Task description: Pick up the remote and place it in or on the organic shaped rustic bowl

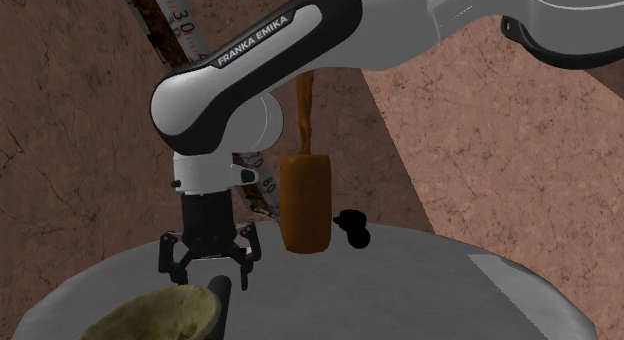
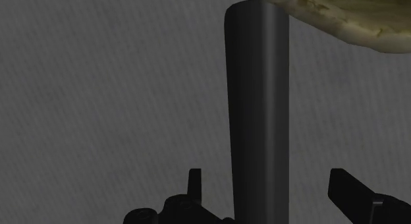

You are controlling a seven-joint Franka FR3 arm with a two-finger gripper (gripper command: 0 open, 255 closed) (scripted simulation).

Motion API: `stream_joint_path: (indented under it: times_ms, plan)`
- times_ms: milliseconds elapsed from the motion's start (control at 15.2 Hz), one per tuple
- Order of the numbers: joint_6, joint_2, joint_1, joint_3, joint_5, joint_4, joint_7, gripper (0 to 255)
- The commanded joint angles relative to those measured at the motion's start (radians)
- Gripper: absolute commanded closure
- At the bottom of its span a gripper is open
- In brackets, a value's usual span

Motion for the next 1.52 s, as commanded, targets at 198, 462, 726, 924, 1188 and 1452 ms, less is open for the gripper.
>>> stream_joint_path:
  times_ms: [198, 462, 726, 924, 1188, 1452]
  plan:
    - [0.012, 0.012, 0.003, -0.004, -0.005, 0.0, 0.003, 0]
    - [0.012, 0.012, 0.003, -0.004, -0.005, 0.0, 0.003, 0]
    - [0.011, 0.012, 0.003, -0.003, -0.005, 0.001, 0.003, 255]
    - [0.011, 0.013, 0.004, -0.004, -0.005, 0.002, 0.003, 255]
    - [0.003, 0.007, 0.003, -0.002, -0.002, 0.004, 0.001, 255]
    - [-0.037, -0.014, 0.001, 0.006, 0.009, 0.025, -0.008, 255]
